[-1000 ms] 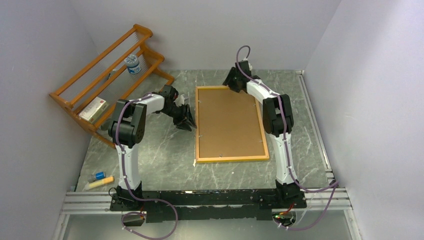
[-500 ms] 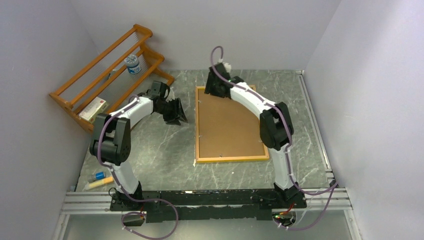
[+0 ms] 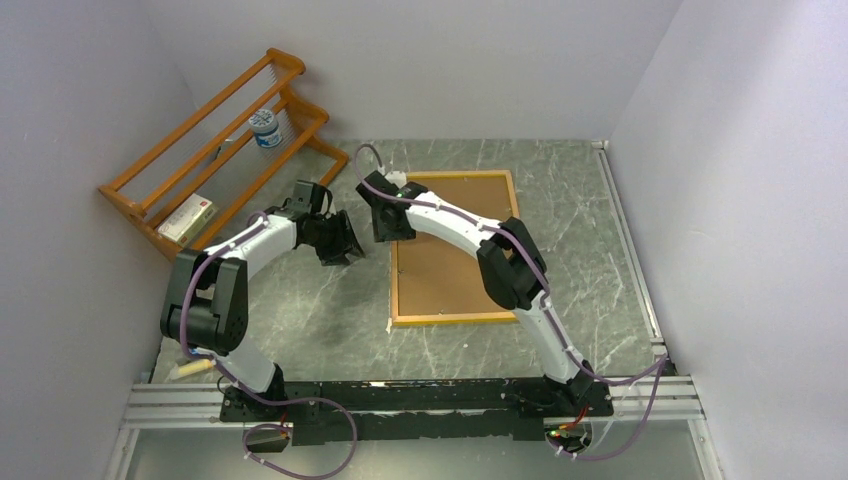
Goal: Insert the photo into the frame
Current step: Install the photo frame at the center of the board.
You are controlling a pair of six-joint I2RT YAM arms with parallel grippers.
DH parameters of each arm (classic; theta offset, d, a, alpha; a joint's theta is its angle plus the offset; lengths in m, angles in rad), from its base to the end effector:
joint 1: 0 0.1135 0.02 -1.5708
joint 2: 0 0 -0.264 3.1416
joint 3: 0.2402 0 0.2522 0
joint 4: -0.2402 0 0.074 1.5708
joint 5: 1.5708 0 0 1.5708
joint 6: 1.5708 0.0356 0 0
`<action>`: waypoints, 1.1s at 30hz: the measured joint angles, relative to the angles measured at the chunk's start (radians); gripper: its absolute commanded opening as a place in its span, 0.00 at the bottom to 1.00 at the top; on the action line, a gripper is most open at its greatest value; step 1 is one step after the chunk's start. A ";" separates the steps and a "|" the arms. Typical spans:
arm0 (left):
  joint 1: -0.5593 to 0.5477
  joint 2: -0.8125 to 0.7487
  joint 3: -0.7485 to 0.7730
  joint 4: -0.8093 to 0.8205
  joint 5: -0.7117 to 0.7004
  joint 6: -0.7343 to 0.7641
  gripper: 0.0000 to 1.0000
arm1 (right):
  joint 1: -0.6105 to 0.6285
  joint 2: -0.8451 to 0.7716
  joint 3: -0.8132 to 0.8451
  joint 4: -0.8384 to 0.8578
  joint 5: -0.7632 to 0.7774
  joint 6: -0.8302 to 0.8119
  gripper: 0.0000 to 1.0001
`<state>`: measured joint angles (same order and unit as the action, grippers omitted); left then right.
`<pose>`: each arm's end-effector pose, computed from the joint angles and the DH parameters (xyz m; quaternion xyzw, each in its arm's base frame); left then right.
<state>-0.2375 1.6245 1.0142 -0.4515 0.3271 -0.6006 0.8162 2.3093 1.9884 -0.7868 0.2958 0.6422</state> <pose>0.3101 -0.0868 0.1918 -0.1321 0.9466 -0.2450 0.1628 0.3483 0.3552 0.1917 -0.0500 0.9620 0.0443 0.2648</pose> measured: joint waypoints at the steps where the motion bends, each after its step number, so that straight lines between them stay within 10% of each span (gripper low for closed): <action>1: 0.001 0.000 -0.002 0.002 -0.001 -0.008 0.53 | 0.004 0.011 0.005 -0.017 0.006 0.000 0.48; 10: 0.007 0.008 -0.032 0.074 0.108 -0.044 0.54 | 0.023 0.014 -0.026 -0.040 -0.014 0.008 0.55; 33: -0.118 0.174 -0.127 0.234 0.385 -0.093 0.34 | 0.001 -0.436 -0.788 0.497 -0.228 0.307 0.50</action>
<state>-0.3557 1.7981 0.8871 -0.2176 0.7120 -0.6937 0.8169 1.8736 1.2003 -0.2901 0.0681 0.9489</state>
